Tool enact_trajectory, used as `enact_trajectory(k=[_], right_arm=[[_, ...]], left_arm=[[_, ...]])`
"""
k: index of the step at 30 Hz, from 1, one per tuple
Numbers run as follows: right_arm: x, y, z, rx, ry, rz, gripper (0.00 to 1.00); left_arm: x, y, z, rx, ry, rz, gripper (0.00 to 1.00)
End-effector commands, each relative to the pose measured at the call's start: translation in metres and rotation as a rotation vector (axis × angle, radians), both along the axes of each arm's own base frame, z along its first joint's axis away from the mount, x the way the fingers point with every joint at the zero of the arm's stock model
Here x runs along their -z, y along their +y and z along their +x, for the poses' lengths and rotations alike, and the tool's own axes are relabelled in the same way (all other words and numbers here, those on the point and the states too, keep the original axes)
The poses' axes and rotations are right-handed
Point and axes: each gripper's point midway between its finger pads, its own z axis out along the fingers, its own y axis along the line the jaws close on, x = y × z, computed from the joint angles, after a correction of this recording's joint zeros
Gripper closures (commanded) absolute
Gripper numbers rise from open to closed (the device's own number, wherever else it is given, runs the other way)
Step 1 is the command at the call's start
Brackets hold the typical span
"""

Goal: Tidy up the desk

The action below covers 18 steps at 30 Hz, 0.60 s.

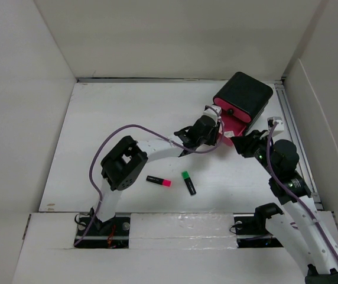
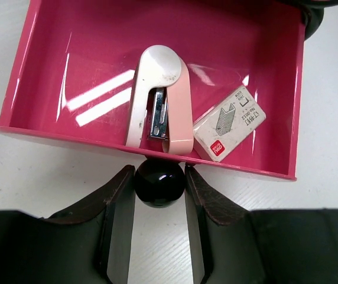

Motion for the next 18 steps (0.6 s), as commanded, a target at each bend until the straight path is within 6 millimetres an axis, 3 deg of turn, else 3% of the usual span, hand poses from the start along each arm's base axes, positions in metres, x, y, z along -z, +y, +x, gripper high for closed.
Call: enact_trajectory(k=[1,8,13,18], right_arm=[[-0.029,0.001,0.000,0.000,-0.073,0.022,0.66],[-0.050,0.002,-0.001,0.000,-0.107,0.049,0.66],[-0.083,0.006,-0.008,-0.031,-0.167,0.077,0.67],[-0.092,0.009,-0.011,-0.056,-0.180,0.089,0.72]], left_arm=[[-0.075,-0.019,0.016,-0.004,-0.124,-0.146,1.00],[-0.081,-0.033,0.028,-0.008,-0.145,-0.150,1.00],[-0.086,-0.047,0.042,-0.016,-0.170,-0.149,1.00],[-0.083,-0.054,0.055,-0.038,-0.191,-0.132,1.00]])
